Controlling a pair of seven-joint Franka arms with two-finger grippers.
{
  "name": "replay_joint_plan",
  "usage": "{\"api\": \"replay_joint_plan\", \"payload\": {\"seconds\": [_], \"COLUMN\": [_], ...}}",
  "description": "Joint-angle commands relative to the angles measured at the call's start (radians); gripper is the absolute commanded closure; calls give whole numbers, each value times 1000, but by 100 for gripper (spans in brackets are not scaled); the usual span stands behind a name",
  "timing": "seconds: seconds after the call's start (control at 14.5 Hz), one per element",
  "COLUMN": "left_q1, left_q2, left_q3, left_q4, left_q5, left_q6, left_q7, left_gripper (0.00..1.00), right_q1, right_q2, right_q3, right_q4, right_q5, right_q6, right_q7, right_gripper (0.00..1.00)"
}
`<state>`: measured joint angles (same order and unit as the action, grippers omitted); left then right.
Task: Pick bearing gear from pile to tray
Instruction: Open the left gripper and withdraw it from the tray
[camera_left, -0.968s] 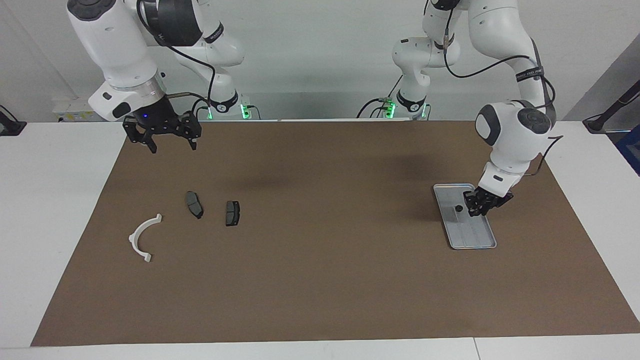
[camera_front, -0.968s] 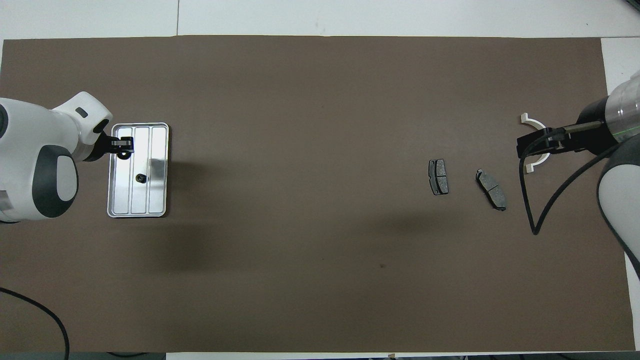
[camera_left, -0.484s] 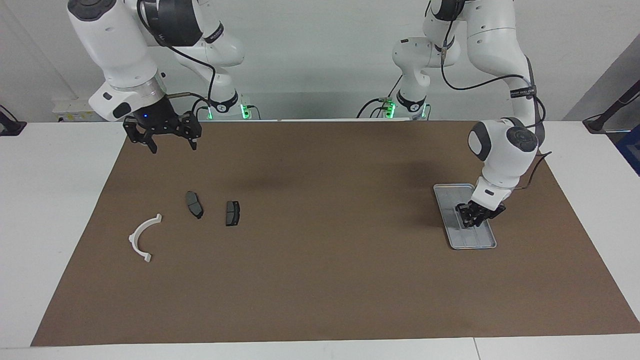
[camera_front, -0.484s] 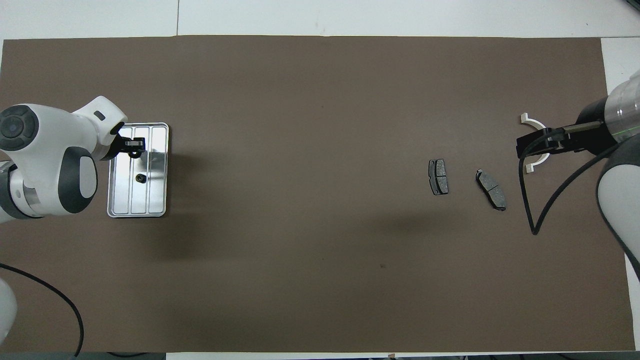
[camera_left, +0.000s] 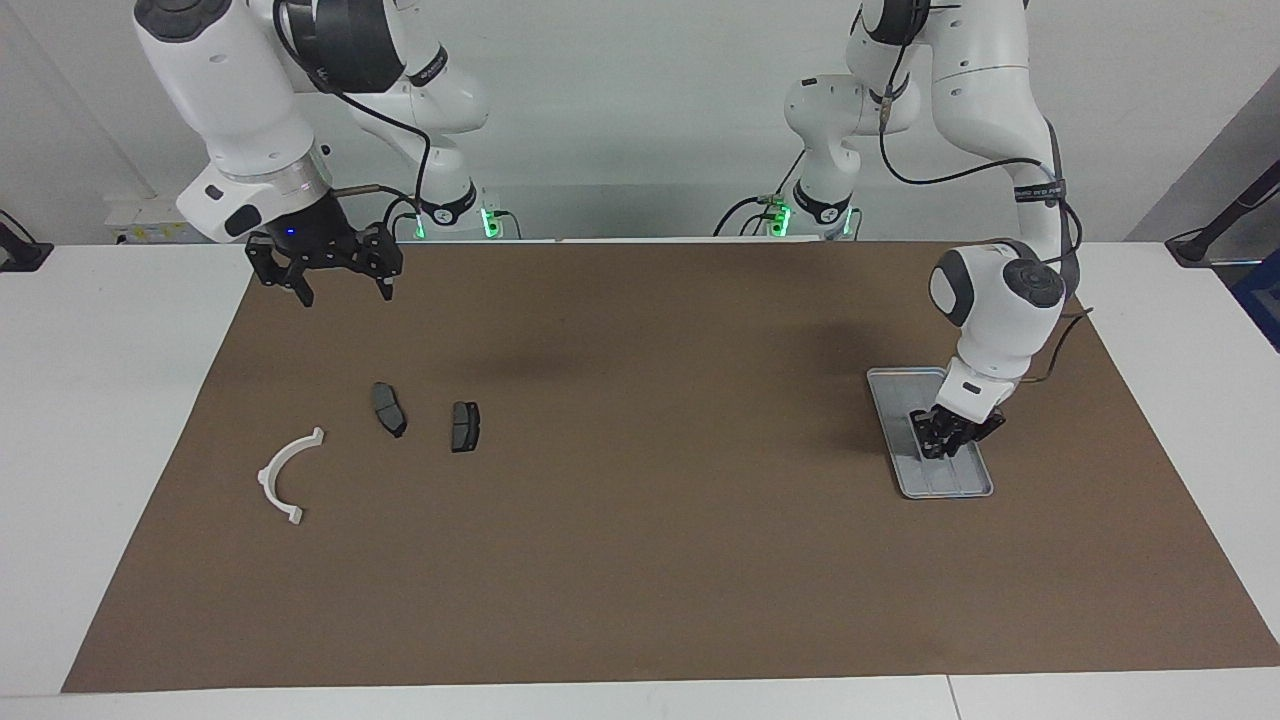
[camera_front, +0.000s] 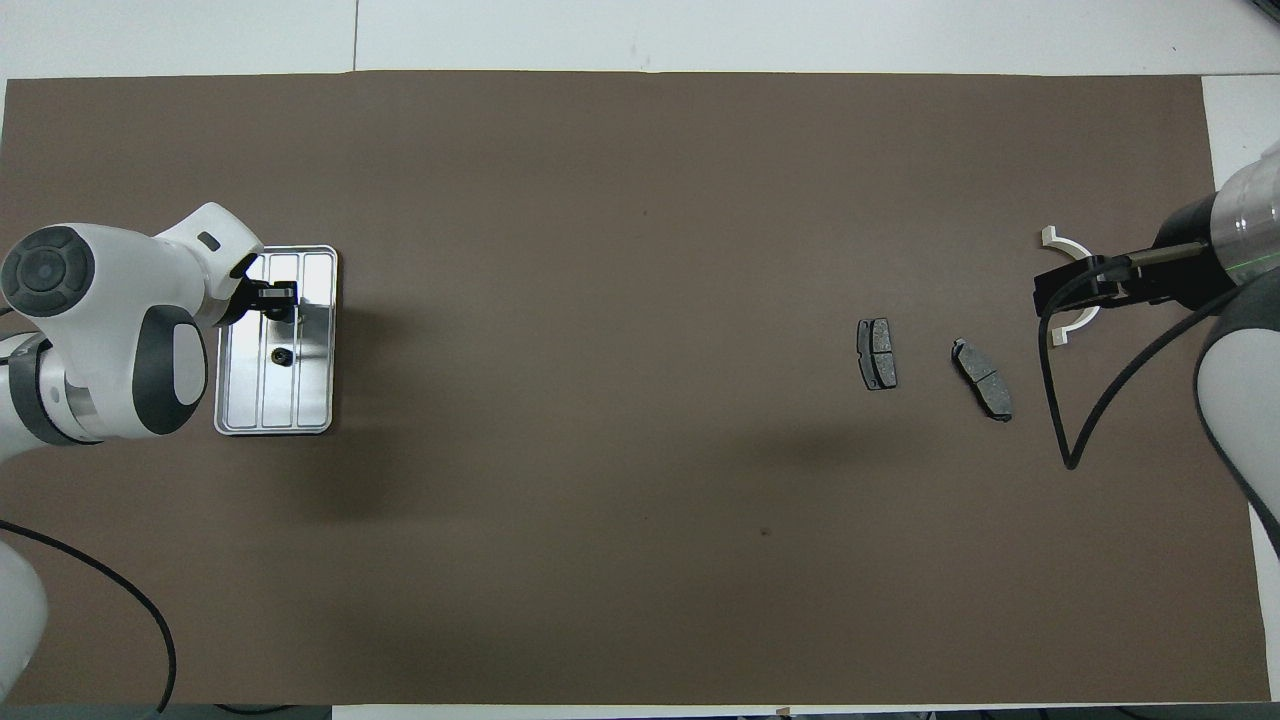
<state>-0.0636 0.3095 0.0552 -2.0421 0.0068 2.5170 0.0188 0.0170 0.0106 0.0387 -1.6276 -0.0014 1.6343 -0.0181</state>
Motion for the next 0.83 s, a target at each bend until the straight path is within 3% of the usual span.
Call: {"api": "replay_joint_plan", "payload": {"seconds": [0.0,0.55,0.62,0.76], "left_q1": [-1,-4,-4,-4], "left_q2": [-1,-1,-1,-1], "left_q3": [0,-1,0,0], "left_q4": [-16,-24,-23,-23], "left_q5": [-13,-13,-13,-13], "left_q6": [29,31,31,31], "left_q7": [-5,-7,-7,-3], "left_gripper": [86,86,78,26], "right_q1": [-11,-11,-11,-11], "right_q2": [-15,-15,-15,-15], "right_q3": [1,1,3,3], "right_q4": [-18,-18,-18,-18], "right_q5": [23,23,23,23], "right_q6": [12,12,12,12], "right_q7": [17,17,17,17], "right_gripper": [0,0,0,0]}}
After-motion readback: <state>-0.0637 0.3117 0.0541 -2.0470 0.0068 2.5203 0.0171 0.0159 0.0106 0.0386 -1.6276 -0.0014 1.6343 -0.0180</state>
